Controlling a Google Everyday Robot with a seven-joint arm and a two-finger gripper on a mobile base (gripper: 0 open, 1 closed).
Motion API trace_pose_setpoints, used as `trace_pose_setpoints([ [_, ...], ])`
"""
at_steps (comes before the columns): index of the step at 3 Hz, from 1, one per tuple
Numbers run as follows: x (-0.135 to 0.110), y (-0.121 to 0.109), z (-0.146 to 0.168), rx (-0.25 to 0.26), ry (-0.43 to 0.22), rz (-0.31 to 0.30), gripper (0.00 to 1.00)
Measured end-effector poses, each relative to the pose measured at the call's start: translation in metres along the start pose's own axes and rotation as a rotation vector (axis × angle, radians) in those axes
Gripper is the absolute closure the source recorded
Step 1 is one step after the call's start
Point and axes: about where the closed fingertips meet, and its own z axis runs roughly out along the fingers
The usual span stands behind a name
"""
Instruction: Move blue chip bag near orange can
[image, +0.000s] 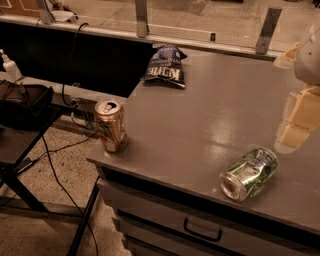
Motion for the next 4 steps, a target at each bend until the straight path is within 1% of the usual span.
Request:
trace_pose_setpoints([
  [1,0.0,0.0,0.0,0.0,0.0,0.0,0.0],
  [2,-0.008,-0.024,-0.001,0.054,-0.074,-0.009,0.0],
  [3,-0.036,-0.08,-0.002,0.148,-0.216,-0.036,0.0],
  [4,-0.068,-0.135,0.001,0.214,-0.331,-0.016,0.0],
])
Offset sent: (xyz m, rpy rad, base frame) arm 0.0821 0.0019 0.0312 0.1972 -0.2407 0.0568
